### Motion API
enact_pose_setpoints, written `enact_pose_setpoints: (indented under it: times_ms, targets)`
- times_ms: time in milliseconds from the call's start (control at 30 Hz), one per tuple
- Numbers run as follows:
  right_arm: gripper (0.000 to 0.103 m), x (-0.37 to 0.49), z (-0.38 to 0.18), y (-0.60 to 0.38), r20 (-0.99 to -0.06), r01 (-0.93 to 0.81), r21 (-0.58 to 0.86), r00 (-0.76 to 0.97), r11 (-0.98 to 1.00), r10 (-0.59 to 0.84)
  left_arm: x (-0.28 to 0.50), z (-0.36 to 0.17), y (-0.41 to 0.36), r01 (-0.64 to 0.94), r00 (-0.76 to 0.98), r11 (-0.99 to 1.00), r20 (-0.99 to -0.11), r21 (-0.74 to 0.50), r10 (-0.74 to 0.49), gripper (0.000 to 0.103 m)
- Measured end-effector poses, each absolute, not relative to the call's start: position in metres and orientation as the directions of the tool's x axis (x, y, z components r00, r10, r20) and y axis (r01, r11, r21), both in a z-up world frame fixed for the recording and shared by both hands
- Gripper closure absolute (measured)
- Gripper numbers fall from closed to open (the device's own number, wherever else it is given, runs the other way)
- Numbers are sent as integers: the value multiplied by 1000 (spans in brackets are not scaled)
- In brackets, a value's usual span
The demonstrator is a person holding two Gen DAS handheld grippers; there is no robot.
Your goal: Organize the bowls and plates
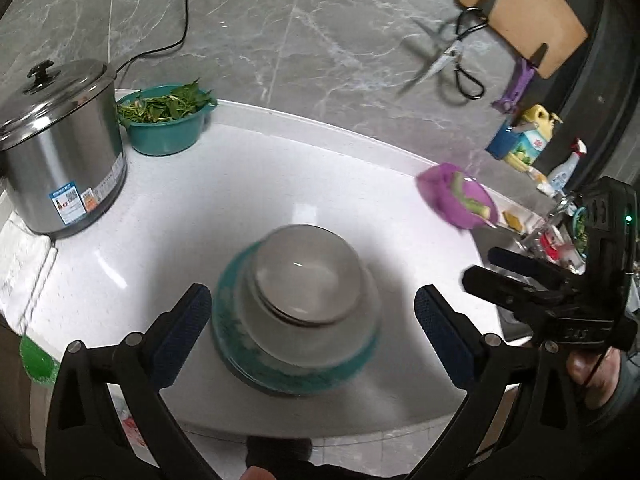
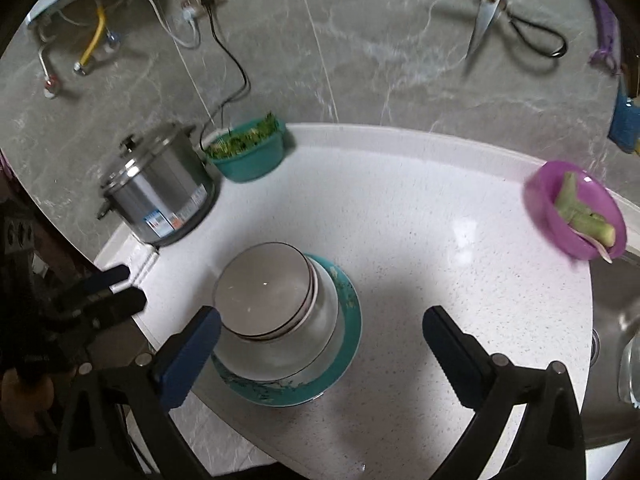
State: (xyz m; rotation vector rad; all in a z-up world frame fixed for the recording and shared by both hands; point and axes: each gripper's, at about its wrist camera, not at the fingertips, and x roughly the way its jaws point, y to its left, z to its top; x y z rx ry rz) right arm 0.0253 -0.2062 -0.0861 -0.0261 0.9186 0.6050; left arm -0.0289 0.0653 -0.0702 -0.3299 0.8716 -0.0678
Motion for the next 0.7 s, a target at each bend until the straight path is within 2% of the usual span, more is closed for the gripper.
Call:
enact_pose_setpoints:
  times_ms: [67,233,467,700]
  targets:
    - [0,12,-78,-212,-733,-491,229,481,840,481,-40,-58,47,-83,653,960,-742,-269,-151,0]
    - [0,-15,-60,-217,-709,-484,205,526,850,470,-66,-35,9,-230,605,971,-791,-59,95,0]
    - [0,-34,-50,-224,-713,-392,168,585,904,386,-76,-36,16,-245,585,957,-811,-156,17,0]
    - [0,-49,-43,-205,-733,-320,133,605,938,310,-68,-36,47,-234,567,963,-823,-137,21,0]
